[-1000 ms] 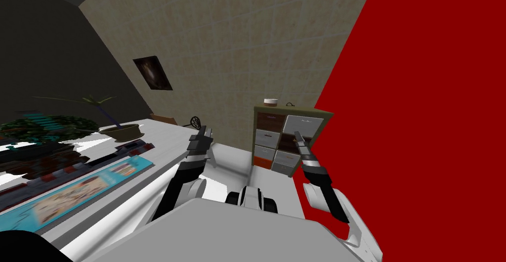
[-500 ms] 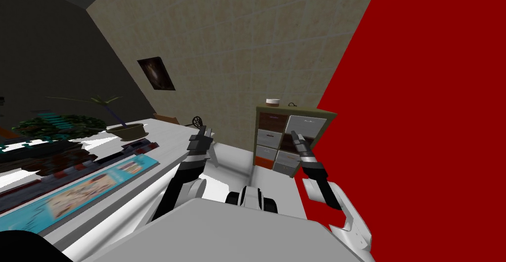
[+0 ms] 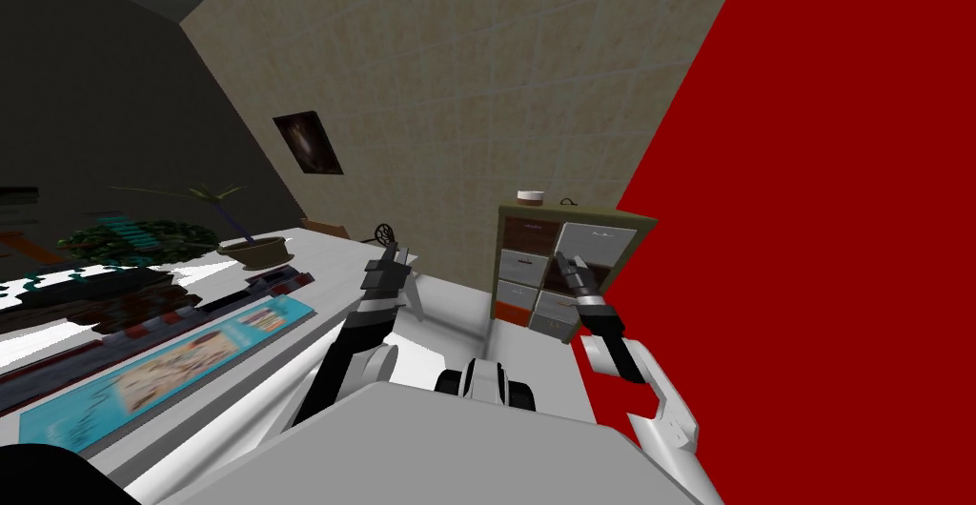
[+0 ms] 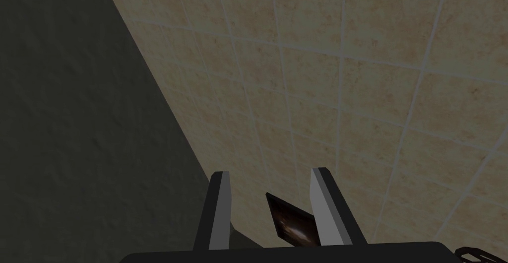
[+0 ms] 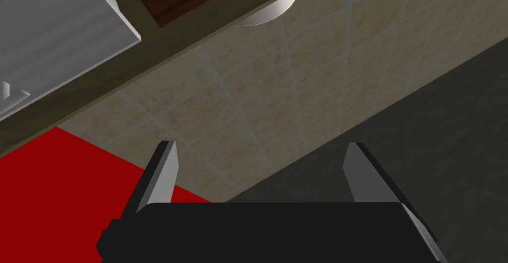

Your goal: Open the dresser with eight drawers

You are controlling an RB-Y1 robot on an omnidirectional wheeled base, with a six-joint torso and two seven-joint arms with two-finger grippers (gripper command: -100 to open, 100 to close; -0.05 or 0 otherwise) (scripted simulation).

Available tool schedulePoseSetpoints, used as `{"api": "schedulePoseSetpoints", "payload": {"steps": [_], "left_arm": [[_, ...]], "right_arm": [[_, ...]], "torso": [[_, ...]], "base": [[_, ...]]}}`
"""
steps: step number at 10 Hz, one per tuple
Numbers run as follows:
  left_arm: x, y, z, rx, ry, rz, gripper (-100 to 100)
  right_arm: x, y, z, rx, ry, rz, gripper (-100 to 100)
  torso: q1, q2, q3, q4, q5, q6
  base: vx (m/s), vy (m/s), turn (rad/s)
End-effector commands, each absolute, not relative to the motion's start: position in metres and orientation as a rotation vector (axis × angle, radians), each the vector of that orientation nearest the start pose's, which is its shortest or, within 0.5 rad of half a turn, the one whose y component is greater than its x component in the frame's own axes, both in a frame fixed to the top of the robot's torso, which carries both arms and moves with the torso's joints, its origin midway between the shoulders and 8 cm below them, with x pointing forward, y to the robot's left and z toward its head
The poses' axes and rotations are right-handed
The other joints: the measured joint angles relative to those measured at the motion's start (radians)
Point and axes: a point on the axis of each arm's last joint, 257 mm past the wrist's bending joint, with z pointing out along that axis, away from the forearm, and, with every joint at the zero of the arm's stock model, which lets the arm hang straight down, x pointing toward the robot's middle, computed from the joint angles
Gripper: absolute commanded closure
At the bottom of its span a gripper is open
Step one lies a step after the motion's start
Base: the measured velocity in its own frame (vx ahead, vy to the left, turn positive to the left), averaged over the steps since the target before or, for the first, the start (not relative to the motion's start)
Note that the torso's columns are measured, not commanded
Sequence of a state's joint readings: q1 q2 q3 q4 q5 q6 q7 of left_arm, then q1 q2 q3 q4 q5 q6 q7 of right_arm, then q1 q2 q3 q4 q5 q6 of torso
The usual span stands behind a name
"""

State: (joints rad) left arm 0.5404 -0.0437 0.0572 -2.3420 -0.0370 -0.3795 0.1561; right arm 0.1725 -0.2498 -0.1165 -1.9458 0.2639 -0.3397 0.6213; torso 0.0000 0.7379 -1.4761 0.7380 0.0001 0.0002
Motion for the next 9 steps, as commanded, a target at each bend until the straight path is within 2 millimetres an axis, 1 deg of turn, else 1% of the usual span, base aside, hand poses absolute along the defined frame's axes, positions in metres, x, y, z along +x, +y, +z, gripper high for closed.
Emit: {"api": "schedulePoseSetpoints", "payload": {"steps": [1,2,3,4,5,6,7,8,9], "left_arm": [[0.344,0.306,0.016,-0.799,0.607,-1.323,0],[0.344,0.306,0.016,-0.799,0.607,-1.323,0],[0.344,0.306,0.016,-0.799,0.607,-1.323,0],[0.344,0.306,0.016,-0.799,0.607,-1.323,0],[0.344,0.306,0.016,-0.799,0.607,-1.323,0],[0.344,0.306,0.016,-0.799,0.607,-1.323,0],[0.344,0.306,0.016,-0.799,0.607,-1.323,0],[0.344,0.306,0.016,-0.799,0.607,-1.323,0],[0.344,0.306,0.016,-0.799,0.607,-1.323,0]], "right_arm": [[0.472,-0.296,-0.035,0.049,1.075,0.317,-100],[0.483,-0.3,-0.037,0.012,1.088,0.259,-100],[0.483,-0.3,-0.037,-0.002,1.088,0.236,-100],[0.494,-0.304,-0.04,-0.037,1.101,0.178,-100],[0.494,-0.304,-0.04,-0.053,1.1,0.153,-100],[0.505,-0.31,-0.043,-0.087,1.113,0.096,-100],[0.505,-0.31,-0.043,-0.103,1.111,0.071,-100],[0.516,-0.315,-0.045,-0.137,1.124,0.013,-100],[0.516,-0.315,-0.045,-0.153,1.122,-0.013,-100]], "torso": [[0.0,0.0,0.0,0.0,0.0,0.0],[0.0,0.0,0.0,0.0,0.0,0.0],[0.0,0.0,0.0,0.0,0.0,0.0],[0.0,0.0,0.0,0.0,0.0,0.0],[0.0,0.0,0.0,0.0,0.0,0.0],[0.0,0.0,0.0,0.0,0.0,0.0],[0.0,0.0,0.0,0.0,0.0,0.0],[0.0,0.0,0.0,0.0,0.0,0.0],[0.0,0.0,0.0,0.0,0.0,0.0]], "base": [[-0.012,0.044,0.017],[-0.013,0.048,0.026],[-0.008,0.039,0.017],[-0.012,0.047,0.028],[-0.007,0.039,0.017],[-0.005,0.047,0.03],[-0.005,0.037,0.016],[-0.006,0.042,0.027],[-0.005,0.043,0.019]]}}
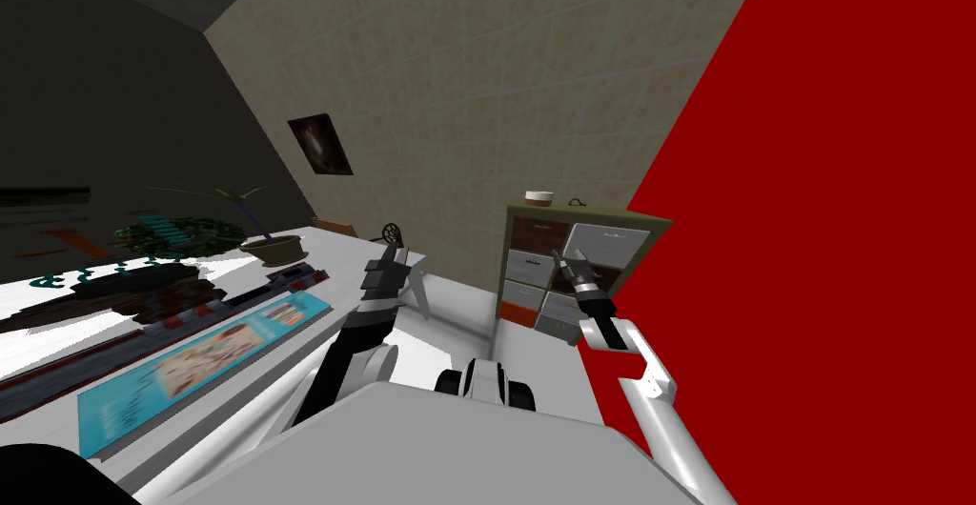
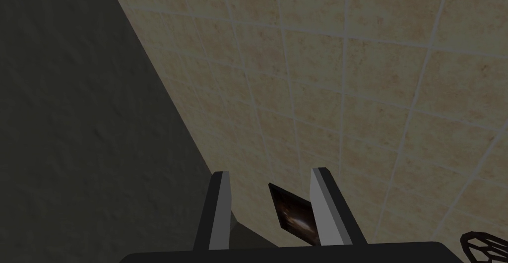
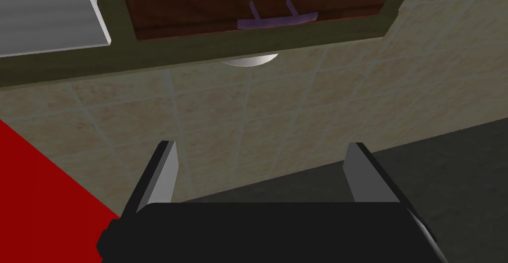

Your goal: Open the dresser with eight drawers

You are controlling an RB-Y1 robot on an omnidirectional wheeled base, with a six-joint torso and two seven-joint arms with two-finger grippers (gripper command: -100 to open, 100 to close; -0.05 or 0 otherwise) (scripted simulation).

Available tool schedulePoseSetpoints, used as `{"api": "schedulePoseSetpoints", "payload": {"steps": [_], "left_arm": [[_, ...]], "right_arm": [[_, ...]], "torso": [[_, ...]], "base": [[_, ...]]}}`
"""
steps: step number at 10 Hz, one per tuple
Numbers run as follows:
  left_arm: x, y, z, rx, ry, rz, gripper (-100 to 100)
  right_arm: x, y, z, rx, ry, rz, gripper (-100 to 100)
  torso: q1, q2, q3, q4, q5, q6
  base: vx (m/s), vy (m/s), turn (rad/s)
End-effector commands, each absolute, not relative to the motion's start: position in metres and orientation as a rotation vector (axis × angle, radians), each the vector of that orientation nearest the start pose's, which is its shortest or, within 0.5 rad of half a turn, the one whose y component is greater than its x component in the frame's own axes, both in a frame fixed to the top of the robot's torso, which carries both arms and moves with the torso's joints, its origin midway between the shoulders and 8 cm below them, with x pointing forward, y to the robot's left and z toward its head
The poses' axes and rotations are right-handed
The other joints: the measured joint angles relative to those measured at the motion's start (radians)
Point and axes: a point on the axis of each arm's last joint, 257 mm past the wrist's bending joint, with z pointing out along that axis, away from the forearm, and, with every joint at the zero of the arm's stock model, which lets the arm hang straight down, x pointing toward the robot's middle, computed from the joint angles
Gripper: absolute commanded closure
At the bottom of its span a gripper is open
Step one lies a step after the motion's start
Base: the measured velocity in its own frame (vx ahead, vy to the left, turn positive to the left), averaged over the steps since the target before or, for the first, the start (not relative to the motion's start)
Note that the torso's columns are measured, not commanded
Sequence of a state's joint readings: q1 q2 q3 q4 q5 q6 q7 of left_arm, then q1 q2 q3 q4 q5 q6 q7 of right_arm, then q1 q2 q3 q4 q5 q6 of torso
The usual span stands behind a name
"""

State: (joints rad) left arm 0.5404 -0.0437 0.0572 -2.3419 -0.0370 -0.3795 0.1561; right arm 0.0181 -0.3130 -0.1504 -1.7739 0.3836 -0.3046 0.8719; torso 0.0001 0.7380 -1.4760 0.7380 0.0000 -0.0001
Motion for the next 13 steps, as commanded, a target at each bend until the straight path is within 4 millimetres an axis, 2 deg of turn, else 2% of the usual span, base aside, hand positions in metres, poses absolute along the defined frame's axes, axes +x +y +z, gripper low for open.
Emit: {"api": "schedulePoseSetpoints", "payload": {"steps": [1,3,6,7,8,9,12,13], "left_arm": [[0.344,0.306,0.016,-0.799,0.607,-1.323,0],[0.344,0.306,0.016,-0.799,0.607,-1.323,0],[0.344,0.306,0.016,-0.799,0.607,-1.322,0],[0.344,0.306,0.016,-0.799,0.607,-1.323,0],[0.344,0.306,0.016,-0.799,0.607,-1.323,0],[0.344,0.306,0.016,-0.799,0.607,-1.323,0],[0.344,0.306,0.016,-0.799,0.607,-1.323,0],[0.344,0.306,0.016,-0.799,0.607,-1.323,0]], "right_arm": [[0.527,-0.322,-0.046,-0.187,1.131,-0.071,-100],[0.527,-0.322,-0.048,-0.206,1.131,-0.103,-100],[0.549,-0.337,-0.053,-0.289,1.151,-0.251,-100],[0.549,-0.337,-0.053,-0.304,1.148,-0.273,-100],[0.56,-0.345,-0.054,-0.337,1.158,-0.334,-100],[0.56,-0.346,-0.055,-0.352,1.156,-0.357,-100],[0.581,-0.363,-0.057,-0.431,1.172,-0.501,-100],[0.581,-0.364,-0.058,-0.445,1.169,-0.521,-100]], "torso": [[0.0,0.0,0.0,0.0,0.0,0.0],[0.0,0.0,0.0,0.0,0.0,0.0],[0.0,0.0,0.0,0.0,0.0,0.0],[0.001,0.0,0.0,0.0,0.0,0.0],[0.0,0.0,0.0,0.0,0.0,0.0],[0.001,0.0,0.0,0.0,0.0,0.0],[-0.001,0.0,0.0,0.0,0.0,0.0],[0.0,0.0,0.0,0.0,0.0,0.0]], "base": [[-0.014,0.052,0.02],[-0.006,0.032,0.012],[-0.007,0.036,0.023],[-0.011,0.044,0.02],[-0.011,0.061,0.035],[-0.002,0.048,0.012],[-0.006,0.043,0.025],[-0.005,0.038,0.012]]}}
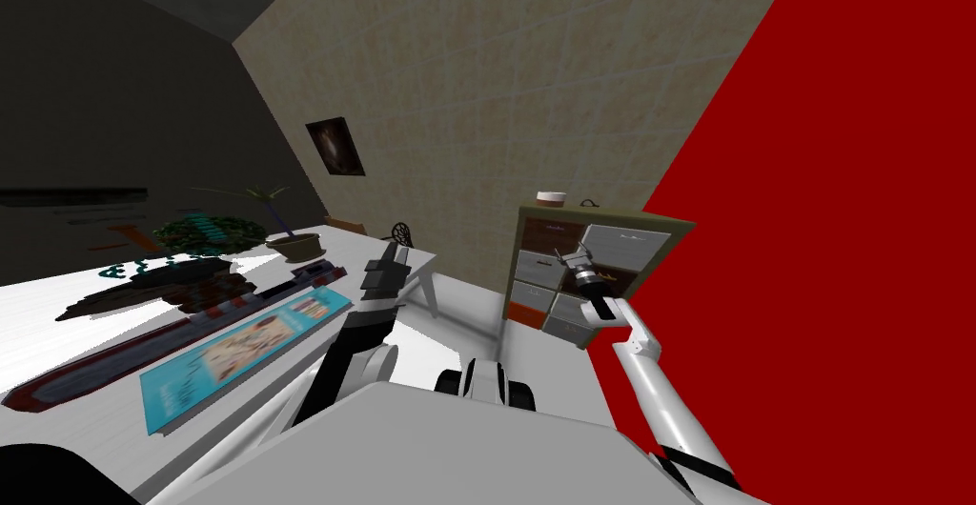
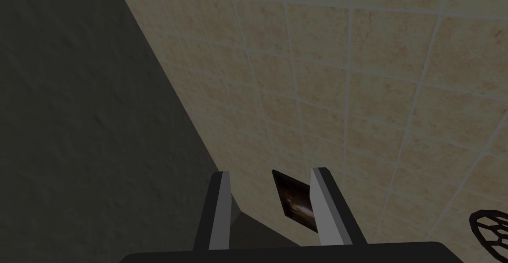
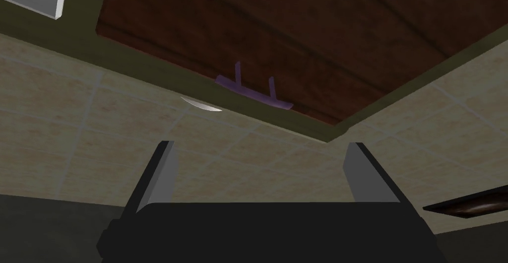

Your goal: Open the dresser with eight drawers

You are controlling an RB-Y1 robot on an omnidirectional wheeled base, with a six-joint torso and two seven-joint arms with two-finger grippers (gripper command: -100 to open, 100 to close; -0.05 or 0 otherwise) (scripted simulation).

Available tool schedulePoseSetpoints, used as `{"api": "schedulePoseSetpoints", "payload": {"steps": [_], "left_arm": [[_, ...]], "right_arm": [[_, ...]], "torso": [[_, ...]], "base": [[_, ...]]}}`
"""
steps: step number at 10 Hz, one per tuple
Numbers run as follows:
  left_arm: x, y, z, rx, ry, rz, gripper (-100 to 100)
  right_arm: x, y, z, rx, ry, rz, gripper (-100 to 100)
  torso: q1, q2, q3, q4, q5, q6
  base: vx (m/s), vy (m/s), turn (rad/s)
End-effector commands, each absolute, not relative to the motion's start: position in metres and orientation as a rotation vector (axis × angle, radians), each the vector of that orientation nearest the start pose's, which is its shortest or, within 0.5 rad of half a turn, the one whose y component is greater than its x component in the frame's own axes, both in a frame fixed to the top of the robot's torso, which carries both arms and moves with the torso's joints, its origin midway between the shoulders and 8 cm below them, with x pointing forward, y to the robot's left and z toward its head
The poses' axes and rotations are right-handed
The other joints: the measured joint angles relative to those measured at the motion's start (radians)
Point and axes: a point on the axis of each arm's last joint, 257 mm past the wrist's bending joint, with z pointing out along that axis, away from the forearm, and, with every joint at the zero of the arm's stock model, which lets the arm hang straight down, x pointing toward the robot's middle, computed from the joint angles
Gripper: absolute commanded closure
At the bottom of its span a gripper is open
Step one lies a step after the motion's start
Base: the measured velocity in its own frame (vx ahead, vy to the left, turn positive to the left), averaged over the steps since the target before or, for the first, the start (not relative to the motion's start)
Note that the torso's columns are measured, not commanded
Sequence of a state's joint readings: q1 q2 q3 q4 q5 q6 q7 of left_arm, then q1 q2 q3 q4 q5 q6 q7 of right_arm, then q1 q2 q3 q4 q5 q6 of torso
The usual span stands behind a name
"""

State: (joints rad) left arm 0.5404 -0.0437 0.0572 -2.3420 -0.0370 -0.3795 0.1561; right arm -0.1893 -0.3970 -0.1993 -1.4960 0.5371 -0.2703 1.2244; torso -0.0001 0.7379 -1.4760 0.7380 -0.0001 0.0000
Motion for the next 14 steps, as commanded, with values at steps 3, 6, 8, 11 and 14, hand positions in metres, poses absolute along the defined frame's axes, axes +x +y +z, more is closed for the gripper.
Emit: {"api": "schedulePoseSetpoints", "payload": {"steps": [3,6,8,11,14], "left_arm": [[0.344,0.306,0.016,-0.799,0.607,-1.323,0],[0.344,0.306,0.016,-0.799,0.607,-1.323,0],[0.344,0.306,0.016,-0.799,0.607,-1.323,0],[0.344,0.306,0.016,-0.799,0.607,-1.322,0],[0.344,0.306,0.016,-0.799,0.607,-1.322,0]], "right_arm": [[0.599,-0.382,-0.057,-0.522,1.178,-0.659,-100],[0.607,-0.394,-0.059,-0.578,1.184,-0.752,-100],[0.615,-0.404,-0.058,-0.62,1.186,-0.824,-100],[0.628,-0.424,-0.054,-0.696,1.189,-0.957,-100],[0.637,-0.444,-0.048,-0.767,1.187,-1.079,-100]], "torso": [[0.0,0.0,0.0,0.0,0.0,0.0],[0.0,0.0,0.0,0.0,0.0,0.0],[0.0,0.0,0.0,0.0,0.0,0.0],[0.0,0.0,0.0,0.0,0.0,0.0],[0.0,0.0,0.0,0.0,0.0,0.0]], "base": [[-0.007,0.043,0.021],[-0.006,0.037,0.018],[-0.003,0.042,0.017],[-0.007,0.035,0.02],[-0.003,0.046,0.022]]}}
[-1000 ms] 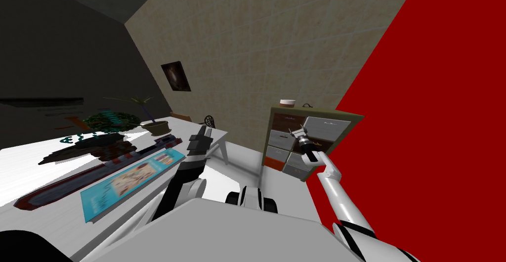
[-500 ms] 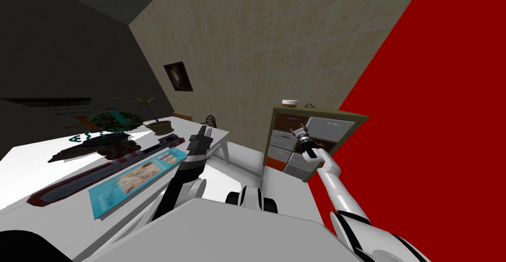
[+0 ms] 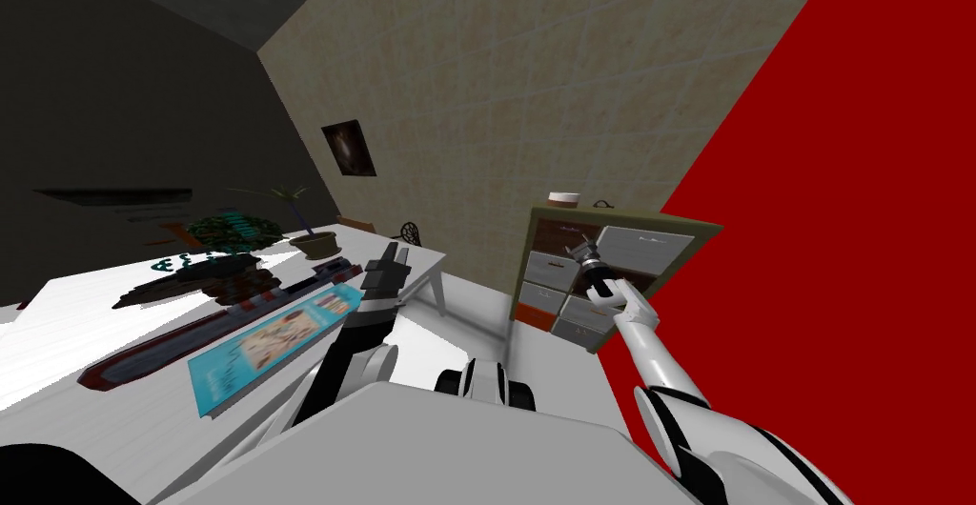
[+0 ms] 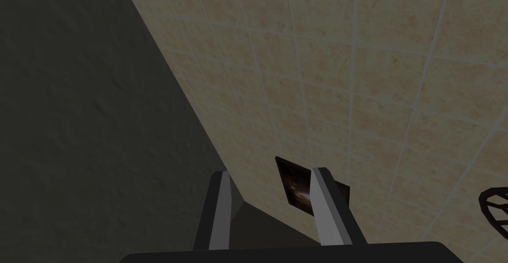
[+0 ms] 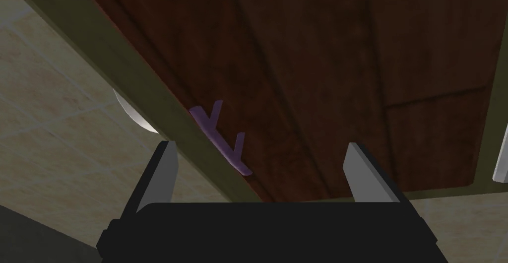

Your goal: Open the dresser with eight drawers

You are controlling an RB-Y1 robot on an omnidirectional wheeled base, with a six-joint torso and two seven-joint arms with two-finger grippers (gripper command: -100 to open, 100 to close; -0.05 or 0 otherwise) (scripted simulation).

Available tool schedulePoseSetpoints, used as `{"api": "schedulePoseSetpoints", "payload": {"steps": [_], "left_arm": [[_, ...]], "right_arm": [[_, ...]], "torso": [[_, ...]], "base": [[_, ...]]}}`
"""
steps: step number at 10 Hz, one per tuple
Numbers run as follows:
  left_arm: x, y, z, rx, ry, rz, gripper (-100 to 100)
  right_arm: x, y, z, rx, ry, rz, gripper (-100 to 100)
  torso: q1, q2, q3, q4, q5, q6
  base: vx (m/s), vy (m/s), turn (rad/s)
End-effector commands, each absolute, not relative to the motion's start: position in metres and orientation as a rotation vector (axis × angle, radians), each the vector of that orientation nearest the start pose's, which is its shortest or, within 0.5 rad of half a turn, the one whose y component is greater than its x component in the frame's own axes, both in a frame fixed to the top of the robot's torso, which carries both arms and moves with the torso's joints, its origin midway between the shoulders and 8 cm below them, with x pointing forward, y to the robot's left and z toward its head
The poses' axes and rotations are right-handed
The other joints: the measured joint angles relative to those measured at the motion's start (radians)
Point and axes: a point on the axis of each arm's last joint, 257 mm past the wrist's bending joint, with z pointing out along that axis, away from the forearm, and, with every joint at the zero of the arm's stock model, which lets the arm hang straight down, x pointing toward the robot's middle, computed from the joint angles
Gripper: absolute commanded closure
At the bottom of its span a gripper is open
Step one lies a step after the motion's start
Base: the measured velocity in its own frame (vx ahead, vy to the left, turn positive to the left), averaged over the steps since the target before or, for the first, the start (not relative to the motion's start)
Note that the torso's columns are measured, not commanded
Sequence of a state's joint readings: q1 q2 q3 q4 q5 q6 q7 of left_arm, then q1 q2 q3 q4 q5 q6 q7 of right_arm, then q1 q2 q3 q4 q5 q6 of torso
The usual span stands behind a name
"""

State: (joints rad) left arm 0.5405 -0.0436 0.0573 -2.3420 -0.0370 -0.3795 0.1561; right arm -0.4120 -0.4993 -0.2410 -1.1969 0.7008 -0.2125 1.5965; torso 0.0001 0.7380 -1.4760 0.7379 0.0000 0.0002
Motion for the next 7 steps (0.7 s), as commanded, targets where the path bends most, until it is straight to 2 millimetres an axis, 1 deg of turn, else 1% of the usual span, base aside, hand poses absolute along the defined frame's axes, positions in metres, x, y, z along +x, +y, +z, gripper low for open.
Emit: {"api": "schedulePoseSetpoints", "payload": {"steps": [1,2,3,5,7], "left_arm": [[0.344,0.306,0.016,-0.799,0.607,-1.323,0],[0.344,0.306,0.016,-0.799,0.607,-1.323,0],[0.344,0.306,0.016,-0.799,0.607,-1.323,0],[0.344,0.306,0.016,-0.799,0.607,-1.322,0],[0.344,0.306,0.016,-0.799,0.607,-1.322,0]], "right_arm": [[0.641,-0.453,-0.045,-0.793,1.186,-1.128,-100],[0.644,-0.461,-0.041,-0.821,1.182,-1.178,-100],[0.644,-0.461,-0.041,-0.825,1.181,-1.182,-100],[0.647,-0.476,-0.033,-0.87,1.173,-1.264,-100],[0.649,-0.487,-0.026,-0.9,1.167,-1.32,-100]], "torso": [[-0.001,0.001,0.0,0.0,0.0,0.0],[0.0,0.0,0.0,0.0,0.0,0.0],[0.0,0.0,0.0,0.0,0.0,0.0],[-0.001,0.0,0.0,0.0,0.0,0.0],[0.0,0.0,0.0,0.0,0.0,0.0]], "base": [[-0.008,0.045,0.03],[-0.007,0.051,0.027],[-0.004,0.032,0.003],[-0.005,0.027,0.016],[-0.003,0.031,0.015]]}}
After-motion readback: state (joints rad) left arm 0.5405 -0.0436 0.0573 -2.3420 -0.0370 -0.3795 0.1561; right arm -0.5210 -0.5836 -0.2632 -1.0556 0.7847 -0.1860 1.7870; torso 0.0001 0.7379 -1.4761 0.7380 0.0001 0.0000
